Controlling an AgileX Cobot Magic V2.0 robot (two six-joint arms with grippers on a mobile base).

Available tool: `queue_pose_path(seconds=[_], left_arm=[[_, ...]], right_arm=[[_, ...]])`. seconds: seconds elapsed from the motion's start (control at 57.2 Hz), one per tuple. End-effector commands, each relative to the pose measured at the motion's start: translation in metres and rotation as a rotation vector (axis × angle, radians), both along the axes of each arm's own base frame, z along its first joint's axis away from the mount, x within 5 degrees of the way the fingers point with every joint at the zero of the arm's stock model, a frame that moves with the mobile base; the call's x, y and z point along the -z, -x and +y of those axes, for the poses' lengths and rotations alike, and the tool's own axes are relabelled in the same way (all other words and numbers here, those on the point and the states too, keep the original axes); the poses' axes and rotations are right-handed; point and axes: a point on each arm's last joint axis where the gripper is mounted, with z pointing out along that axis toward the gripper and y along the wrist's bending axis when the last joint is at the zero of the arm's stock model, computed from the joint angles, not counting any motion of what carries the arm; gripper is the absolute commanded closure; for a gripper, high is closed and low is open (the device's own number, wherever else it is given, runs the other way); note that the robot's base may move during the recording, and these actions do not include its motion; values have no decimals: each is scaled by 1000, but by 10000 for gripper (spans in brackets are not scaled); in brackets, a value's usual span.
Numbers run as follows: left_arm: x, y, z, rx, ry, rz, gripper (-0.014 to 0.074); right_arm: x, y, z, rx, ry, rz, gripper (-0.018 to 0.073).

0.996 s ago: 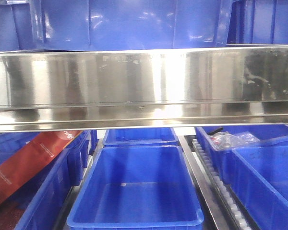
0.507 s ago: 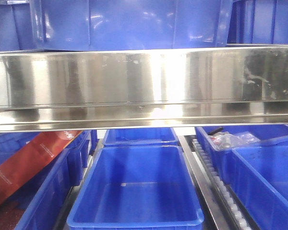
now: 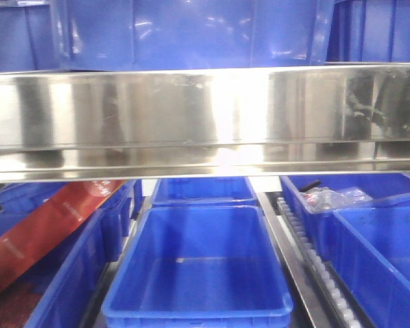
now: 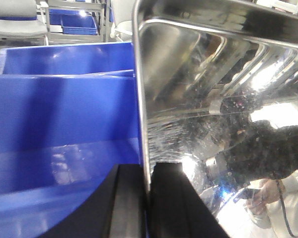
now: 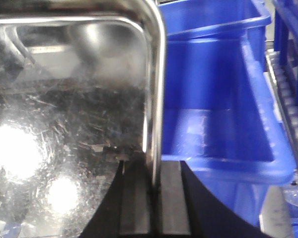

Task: Stack silver trays without gaps
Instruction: 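Drive across the room carrying the silver tray in both grippers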

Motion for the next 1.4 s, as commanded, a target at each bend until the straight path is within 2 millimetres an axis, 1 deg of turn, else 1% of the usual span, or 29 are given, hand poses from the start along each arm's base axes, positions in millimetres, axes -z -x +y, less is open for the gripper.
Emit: queue_pose_path(seconds=[0.0, 1.38], left_arm=[[-13, 4, 2, 7, 41, -57, 616], [-13, 4, 2, 7, 41, -57, 616]], right_arm=[[-9, 1, -4, 16, 23, -66, 640], [-9, 1, -4, 16, 23, -66, 640]])
